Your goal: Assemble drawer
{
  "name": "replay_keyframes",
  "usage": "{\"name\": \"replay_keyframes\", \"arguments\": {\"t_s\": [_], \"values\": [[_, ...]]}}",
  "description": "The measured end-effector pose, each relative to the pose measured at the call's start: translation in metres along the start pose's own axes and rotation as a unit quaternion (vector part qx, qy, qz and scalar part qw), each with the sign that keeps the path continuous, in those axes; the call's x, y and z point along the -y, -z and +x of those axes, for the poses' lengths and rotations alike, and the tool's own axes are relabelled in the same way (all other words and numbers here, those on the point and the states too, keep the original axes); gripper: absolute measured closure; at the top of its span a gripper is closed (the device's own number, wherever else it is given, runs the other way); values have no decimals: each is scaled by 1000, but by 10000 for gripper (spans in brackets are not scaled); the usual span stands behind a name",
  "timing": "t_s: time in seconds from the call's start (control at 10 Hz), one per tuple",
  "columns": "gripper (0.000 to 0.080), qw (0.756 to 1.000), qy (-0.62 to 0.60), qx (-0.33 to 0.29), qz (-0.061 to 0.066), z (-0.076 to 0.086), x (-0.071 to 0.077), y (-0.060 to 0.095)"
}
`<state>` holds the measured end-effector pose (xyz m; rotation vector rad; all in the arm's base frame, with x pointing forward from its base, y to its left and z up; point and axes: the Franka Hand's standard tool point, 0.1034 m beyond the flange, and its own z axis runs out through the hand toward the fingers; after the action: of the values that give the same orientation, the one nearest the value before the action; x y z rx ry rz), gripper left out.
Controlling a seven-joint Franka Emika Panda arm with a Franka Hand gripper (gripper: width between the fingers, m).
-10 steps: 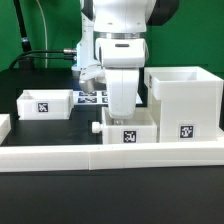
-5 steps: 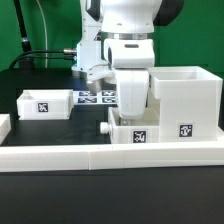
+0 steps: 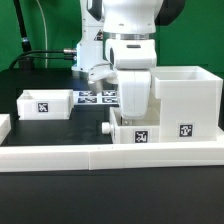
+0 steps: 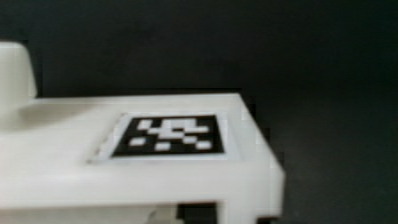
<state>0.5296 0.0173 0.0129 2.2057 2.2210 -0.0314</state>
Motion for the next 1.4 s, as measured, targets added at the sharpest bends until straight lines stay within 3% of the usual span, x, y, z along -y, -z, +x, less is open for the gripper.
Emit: {"name": "replay_keyframes", "arguments": {"t_s": [0.3,0.4,0.6,0.7,0.8,0.9,1.3,1.4], "values": [[730,1000,-2,1,4,-3,0,1],[530,1000,-2,2,2,-3,-2,8],[247,1000,-2,4,1,-4,-5,20],[247,1000,-3,6,2,-6,-6,26],[171,1000,-4,8,3,-9,-7,36],[171,1000,-5,10,0,-15,-9,42],[150,1000,-3,11,5,-56,-6,37],[150,1000,-4,10,5,-56,-6,37]]}}
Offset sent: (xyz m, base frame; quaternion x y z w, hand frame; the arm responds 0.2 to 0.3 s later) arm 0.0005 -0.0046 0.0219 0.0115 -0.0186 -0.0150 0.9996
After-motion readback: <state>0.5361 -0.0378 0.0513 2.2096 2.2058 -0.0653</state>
